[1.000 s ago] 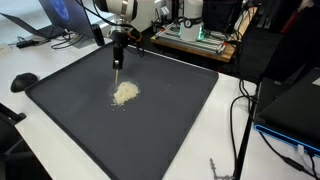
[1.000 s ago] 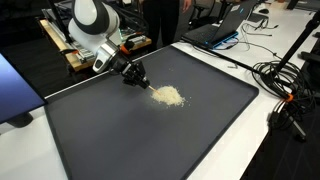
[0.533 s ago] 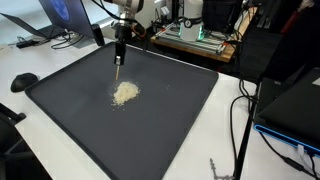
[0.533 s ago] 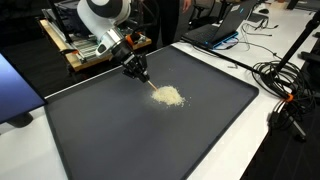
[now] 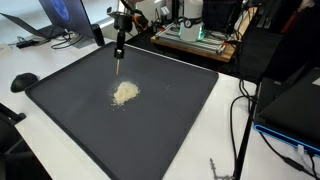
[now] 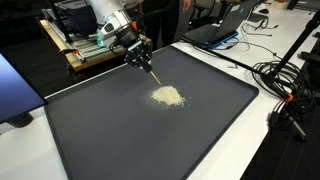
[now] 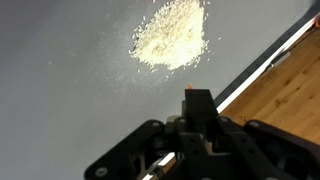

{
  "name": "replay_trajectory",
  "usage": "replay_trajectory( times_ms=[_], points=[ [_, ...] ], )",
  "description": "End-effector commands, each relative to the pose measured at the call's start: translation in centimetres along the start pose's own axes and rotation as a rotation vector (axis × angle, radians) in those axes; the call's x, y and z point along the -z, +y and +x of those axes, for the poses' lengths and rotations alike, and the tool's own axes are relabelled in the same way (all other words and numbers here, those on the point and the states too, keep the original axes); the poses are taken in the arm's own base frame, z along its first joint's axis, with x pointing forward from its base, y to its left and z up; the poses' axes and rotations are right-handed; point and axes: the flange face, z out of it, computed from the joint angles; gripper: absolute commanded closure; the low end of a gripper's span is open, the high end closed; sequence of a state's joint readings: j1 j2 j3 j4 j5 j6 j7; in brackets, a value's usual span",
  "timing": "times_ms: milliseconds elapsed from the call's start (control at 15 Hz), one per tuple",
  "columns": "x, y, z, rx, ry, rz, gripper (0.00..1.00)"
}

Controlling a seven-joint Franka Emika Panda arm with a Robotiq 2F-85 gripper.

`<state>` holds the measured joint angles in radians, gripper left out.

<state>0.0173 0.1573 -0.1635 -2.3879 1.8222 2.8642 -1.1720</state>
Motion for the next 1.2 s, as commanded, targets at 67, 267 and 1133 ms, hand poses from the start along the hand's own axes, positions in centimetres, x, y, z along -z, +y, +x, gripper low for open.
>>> replay_trajectory(
  times_ms=[67,267,1133],
  points=[
    [0.2,-2.6,-0.7,0.193,-0.108,-0.050,0.96],
    [-0.4,-3.7,-0.8,0.310,-0.172,-0.090,0.96],
    [0.5,-10.3,3.9,0.714,-0.324,-0.299,0.96]
  ],
)
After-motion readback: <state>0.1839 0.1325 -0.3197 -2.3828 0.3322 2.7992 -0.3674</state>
